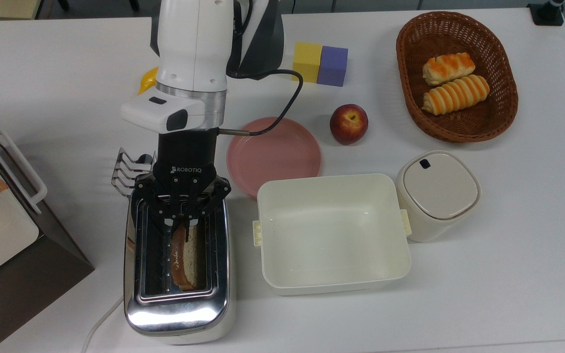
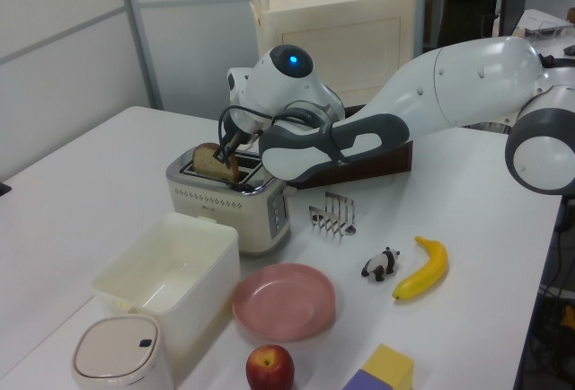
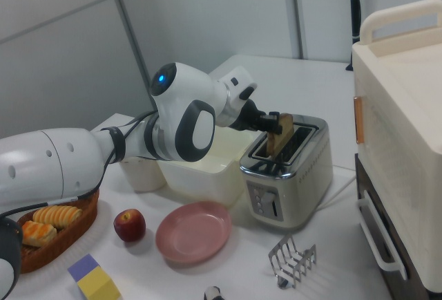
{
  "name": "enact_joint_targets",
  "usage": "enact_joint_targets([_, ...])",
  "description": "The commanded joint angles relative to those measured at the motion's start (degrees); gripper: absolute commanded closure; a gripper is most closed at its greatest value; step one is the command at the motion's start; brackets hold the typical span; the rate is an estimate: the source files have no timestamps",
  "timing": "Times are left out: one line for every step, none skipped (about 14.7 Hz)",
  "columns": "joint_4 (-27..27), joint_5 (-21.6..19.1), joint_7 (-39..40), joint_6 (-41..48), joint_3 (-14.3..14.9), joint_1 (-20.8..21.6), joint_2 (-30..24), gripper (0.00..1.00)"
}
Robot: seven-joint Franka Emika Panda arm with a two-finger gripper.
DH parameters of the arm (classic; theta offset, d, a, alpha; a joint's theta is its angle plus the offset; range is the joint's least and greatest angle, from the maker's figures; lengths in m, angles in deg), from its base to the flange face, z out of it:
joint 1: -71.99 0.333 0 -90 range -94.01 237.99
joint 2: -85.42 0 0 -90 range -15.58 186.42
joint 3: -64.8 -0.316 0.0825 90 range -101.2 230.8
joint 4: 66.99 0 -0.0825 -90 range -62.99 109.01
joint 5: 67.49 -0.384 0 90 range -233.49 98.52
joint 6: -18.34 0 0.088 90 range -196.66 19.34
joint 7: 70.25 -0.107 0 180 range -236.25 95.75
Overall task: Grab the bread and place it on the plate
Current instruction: 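Lower the open gripper around the bread slice and close it, then lift the gripped bread slice up out of the toaster slot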
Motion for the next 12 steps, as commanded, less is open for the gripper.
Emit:
enact_joint_targets([0.5,-0.1,-0.6,-0.8,-0.5,-0.9,-2.9,1.00])
enact_joint_targets([0.5,-0.2,-0.7,-0.8,-0.5,-0.9,-3.3,1.00])
enact_joint_targets([0.3,-0.2,-0.7,-0.8,-0.5,-0.9,-3.8,1.00])
enact_joint_targets([0.3,-0.2,-0.8,-0.8,-0.5,-0.9,-4.6,1.00])
enact_joint_targets([0.4,-0.4,-1.4,-0.8,-0.5,-0.9,-5.2,1.00])
enact_joint_targets([0.3,-0.5,-2.1,-0.8,-0.5,-0.9,-5.7,1.00])
enact_joint_targets([0.3,-0.5,-2.8,-0.8,-0.5,-0.8,-6.9,1.00])
enact_joint_targets([0.6,-0.4,-3.2,-0.8,-0.6,-0.8,-8.2,1.00])
enact_joint_targets([0.7,-0.5,-3.5,-0.8,-0.7,-0.8,-9.2,1.00])
enact_joint_targets([0.8,-0.5,-3.6,-0.7,-1.0,-0.8,-10.3,1.00])
enact_joint_targets([0.8,-0.6,-4.0,-0.7,-1.0,-0.8,-10.8,1.00])
enact_joint_targets([0.8,-0.6,-4.3,-0.6,-1.0,-0.8,-11.3,1.00])
